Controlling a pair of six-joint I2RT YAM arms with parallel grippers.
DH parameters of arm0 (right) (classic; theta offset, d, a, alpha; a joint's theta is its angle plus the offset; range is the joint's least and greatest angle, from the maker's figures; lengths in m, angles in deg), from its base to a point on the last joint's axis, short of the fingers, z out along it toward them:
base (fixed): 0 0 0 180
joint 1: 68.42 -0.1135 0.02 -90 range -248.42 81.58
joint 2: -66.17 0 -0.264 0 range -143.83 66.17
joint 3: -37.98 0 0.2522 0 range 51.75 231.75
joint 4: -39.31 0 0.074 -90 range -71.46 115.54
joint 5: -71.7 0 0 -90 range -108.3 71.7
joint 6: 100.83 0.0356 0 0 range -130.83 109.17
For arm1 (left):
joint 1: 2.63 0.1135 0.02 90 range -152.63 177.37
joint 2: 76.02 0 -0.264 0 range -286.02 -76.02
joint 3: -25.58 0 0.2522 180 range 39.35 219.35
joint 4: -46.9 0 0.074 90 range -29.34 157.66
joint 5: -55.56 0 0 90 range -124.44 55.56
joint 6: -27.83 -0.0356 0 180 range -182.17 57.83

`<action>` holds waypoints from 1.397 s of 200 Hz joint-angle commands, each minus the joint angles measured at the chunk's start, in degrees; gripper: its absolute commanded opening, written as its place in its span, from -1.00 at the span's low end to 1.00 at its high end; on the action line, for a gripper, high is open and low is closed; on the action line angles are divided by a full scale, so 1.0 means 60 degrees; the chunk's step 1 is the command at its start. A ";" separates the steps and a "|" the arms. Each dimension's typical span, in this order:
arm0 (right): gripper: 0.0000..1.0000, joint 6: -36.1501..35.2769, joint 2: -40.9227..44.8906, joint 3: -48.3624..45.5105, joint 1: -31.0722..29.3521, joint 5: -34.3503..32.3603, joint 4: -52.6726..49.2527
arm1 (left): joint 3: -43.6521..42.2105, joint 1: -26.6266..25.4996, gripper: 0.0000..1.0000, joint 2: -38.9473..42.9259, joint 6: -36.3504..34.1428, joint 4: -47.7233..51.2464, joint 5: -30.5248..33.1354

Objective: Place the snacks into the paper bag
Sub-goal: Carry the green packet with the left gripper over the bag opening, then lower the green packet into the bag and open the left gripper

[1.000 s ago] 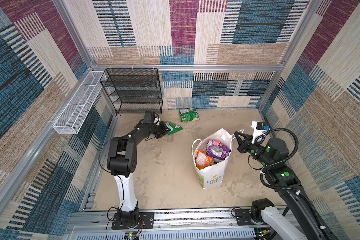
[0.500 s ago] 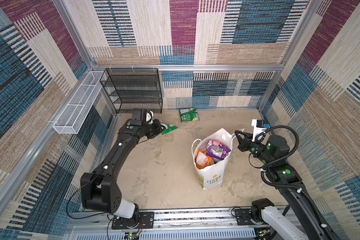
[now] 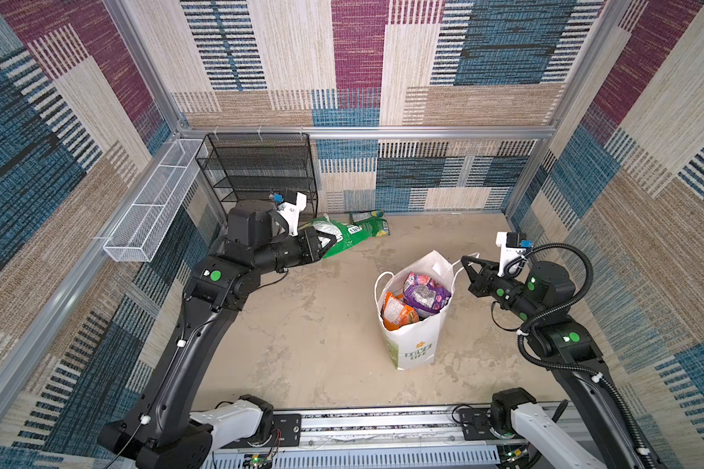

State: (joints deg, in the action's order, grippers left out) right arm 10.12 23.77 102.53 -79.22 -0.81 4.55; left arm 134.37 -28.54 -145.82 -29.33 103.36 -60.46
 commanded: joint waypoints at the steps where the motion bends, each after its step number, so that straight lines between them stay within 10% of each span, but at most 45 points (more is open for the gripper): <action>1: -0.99 0.0098 -0.0020 0.0212 0.0014 -0.0025 -0.0321 | 0.0703 -0.0678 -1.00 -0.0209 -0.0297 -0.0350 -0.0406; 110: -1.00 0.0091 0.0053 0.0767 0.0014 -0.0001 -0.1013 | 0.3357 -0.4588 -1.00 -0.2899 -0.2031 0.1555 0.0552; 279: -1.00 0.0170 0.0061 0.0854 0.0013 0.0309 -0.1247 | 0.3747 -0.5192 -1.00 -0.4782 -0.2750 0.3766 0.4295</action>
State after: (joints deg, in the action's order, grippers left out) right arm 10.34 24.19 107.40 -79.22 -0.15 -3.82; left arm 155.68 -59.76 -173.58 -43.67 124.84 -39.43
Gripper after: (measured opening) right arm 0.051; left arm 0.129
